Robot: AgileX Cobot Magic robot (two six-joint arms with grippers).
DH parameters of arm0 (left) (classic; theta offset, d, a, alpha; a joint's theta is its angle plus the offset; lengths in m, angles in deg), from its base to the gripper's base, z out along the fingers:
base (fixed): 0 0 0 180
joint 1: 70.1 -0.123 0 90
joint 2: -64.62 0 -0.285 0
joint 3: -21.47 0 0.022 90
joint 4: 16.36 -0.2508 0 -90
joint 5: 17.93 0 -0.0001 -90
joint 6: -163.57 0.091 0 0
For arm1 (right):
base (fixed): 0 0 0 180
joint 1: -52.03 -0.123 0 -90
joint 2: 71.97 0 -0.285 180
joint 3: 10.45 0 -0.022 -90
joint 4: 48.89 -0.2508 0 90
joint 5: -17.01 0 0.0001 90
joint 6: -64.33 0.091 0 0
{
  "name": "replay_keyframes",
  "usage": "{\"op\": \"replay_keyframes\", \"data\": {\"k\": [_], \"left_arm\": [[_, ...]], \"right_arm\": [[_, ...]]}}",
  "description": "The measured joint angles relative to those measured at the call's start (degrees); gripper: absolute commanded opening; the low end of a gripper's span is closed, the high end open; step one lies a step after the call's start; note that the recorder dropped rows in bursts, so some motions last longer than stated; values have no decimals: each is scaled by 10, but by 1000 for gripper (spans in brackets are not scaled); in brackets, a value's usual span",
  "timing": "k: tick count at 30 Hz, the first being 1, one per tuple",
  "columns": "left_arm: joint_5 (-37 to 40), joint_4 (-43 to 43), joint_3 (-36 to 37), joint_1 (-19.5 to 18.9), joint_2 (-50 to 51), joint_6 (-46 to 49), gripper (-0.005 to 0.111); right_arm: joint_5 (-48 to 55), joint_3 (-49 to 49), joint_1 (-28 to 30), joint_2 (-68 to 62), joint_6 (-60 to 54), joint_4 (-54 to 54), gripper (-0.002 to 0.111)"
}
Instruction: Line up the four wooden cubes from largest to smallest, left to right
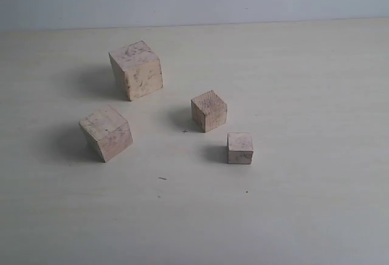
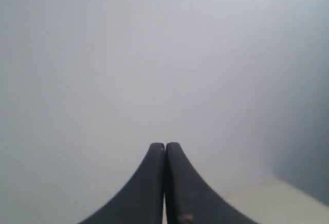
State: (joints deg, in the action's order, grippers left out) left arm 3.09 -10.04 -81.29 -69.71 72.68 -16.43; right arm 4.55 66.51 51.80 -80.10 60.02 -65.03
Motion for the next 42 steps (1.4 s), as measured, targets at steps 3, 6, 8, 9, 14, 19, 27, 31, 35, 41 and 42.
{"op": "replay_keyframes", "data": {"k": [3, 6, 8, 9, 14, 19, 27, 31, 35, 41, 42], "left_arm": [[0, 0, 0, 0, 0, 0, 0], [0, 0, 0, 0, 0, 0, 0], [0, 0, 0, 0, 0, 0, 0], [0, 0, 0, 0, 0, 0, 0], [0, 0, 0, 0, 0, 0, 0], [0, 0, 0, 0, 0, 0, 0], [0, 0, 0, 0, 0, 0, 0], [0, 0, 0, 0, 0, 0, 0], [0, 0, 0, 0, 0, 0, 0], [0, 0, 0, 0, 0, 0, 0], [0, 0, 0, 0, 0, 0, 0]], "right_arm": [[-88, 0, 0, 0, 16, -2, 0], [-92, -5, 0, 0, 43, -4, 0], [-59, -26, 0, -2, 54, -7, 0], [-46, -39, 0, -8, 55, -7, 0], [27, -162, 0, -102, 56, -3, 0], [112, -308, -4, -278, 56, 12, 0], [327, -670, -154, -699, 18, -11, 0], [331, -741, -159, -771, 31, -120, 0], [324, -746, -176, -816, -47, -241, 0], [359, -783, -292, -950, -303, -333, 18], [361, -795, -304, -968, -317, -332, 22]]}}
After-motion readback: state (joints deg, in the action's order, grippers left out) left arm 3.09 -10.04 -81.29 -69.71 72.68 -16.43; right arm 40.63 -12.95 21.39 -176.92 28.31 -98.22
